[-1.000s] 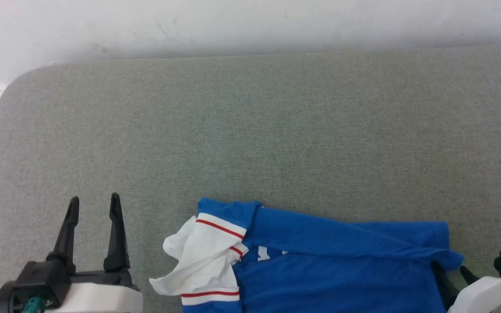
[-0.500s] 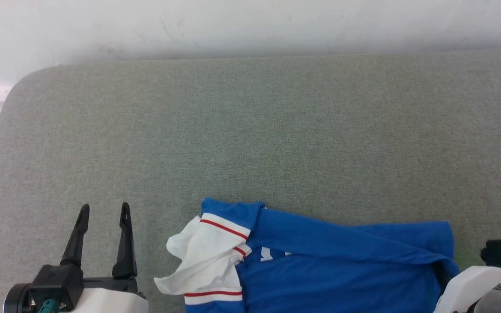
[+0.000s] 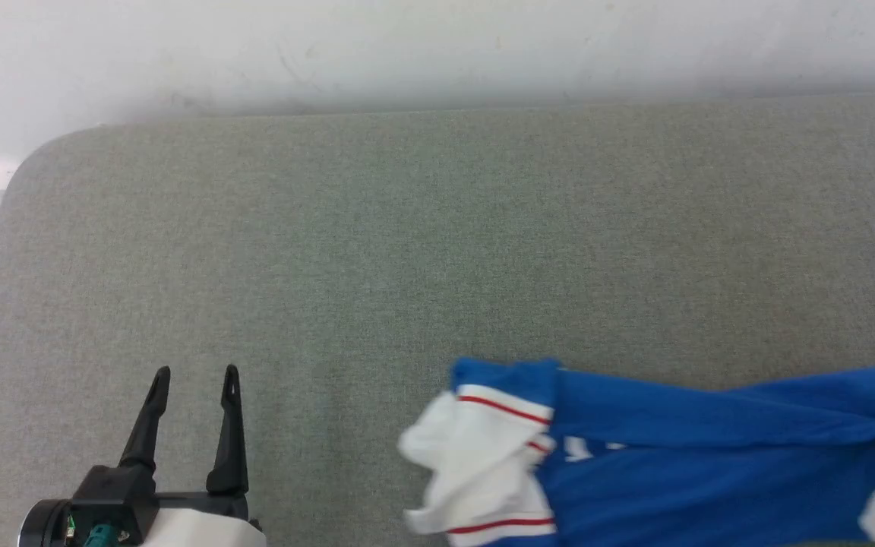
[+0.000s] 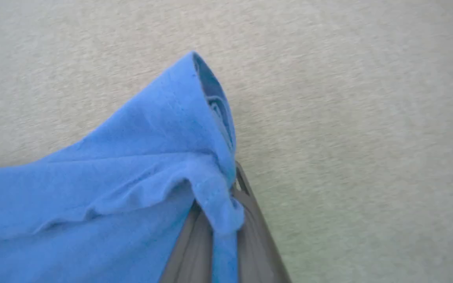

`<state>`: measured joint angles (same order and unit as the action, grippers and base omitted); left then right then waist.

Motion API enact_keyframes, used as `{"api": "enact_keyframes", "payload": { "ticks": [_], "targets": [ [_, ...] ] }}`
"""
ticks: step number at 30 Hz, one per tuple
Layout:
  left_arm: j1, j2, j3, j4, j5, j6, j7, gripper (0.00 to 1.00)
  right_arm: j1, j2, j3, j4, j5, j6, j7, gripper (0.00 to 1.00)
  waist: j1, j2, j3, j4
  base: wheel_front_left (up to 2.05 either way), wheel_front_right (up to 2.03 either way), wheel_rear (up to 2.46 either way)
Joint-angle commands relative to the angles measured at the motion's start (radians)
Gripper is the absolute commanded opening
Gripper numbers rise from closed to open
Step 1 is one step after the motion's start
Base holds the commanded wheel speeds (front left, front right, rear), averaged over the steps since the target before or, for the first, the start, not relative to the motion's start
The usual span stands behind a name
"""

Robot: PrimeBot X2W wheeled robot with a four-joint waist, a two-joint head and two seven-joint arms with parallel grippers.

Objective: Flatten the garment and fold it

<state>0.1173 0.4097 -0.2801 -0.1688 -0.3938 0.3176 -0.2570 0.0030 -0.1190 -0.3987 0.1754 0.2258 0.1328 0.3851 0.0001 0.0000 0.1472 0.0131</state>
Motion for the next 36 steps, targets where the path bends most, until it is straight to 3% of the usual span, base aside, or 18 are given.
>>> {"api": "enact_keyframes", "payload": {
  "ticks": [1, 6, 9, 15, 24, 31, 36],
  "targets": [
    [0.003, 0.0, -0.002, 0.005, 0.01, -0.003, -0.005, 1.0, -0.012, -0.016, -0.029, -0.004, -0.012, -0.002, -0.007, 0.0, -0.0001, 0.0, 0.0, 0.0, 0.0, 0.0, 0.0],
    [0.006, 0.005, -0.006, 0.013, 0.014, 0.001, -0.001, 1.0, 0.004, -0.063, -0.124, 0.004, -0.048, -0.002, -0.015, 0.0, -0.0001, 0.0, -0.003, 0.004, 0.0, 0.0, 0.0],
    [0.009, 0.005, -0.006, 0.014, 0.011, 0.005, 0.003, 1.0, 0.017, -0.024, -0.104, -0.023, -0.032, -0.002, -0.005, 0.0, -0.0001, 0.0, -0.006, 0.001, 0.0, 0.0, 0.0],
    [0.0, -0.004, -0.016, 0.017, 0.003, 0.002, 0.006, 1.0, 0.074, 0.03, 0.087, -0.162, 0.084, -0.002, 0.09, 0.0, -0.0001, 0.0, -0.01, -0.004, 0.0, 0.0, 0.0],
    [-0.002, -0.017, -0.021, 0.028, -0.01, 0.0, 0.004, 1.0, 0.13, 0.036, 0.368, -0.378, 0.179, -0.002, 0.221, 0.0, -0.0001, 0.0, -0.016, 0.004, 0.0, 0.0, 0.0],
    [-0.007, -0.02, -0.026, 0.032, -0.016, -0.003, 0.004, 1.0, 0.078, 0.042, 0.544, -0.427, 0.218, -0.002, 0.263, 0.0, -0.0001, 0.0, -0.013, 0.02, 0.0, 0.0, 0.0],
    [-0.013, -0.024, -0.03, 0.036, -0.021, -0.005, 0.004, 1.0, 0.048, 0.053, 0.594, -0.404, 0.237, -0.002, 0.276, 0.0, -0.0001, 0.0, -0.008, 0.032, 0.0, 0.0, 0.0]
  ]
}}
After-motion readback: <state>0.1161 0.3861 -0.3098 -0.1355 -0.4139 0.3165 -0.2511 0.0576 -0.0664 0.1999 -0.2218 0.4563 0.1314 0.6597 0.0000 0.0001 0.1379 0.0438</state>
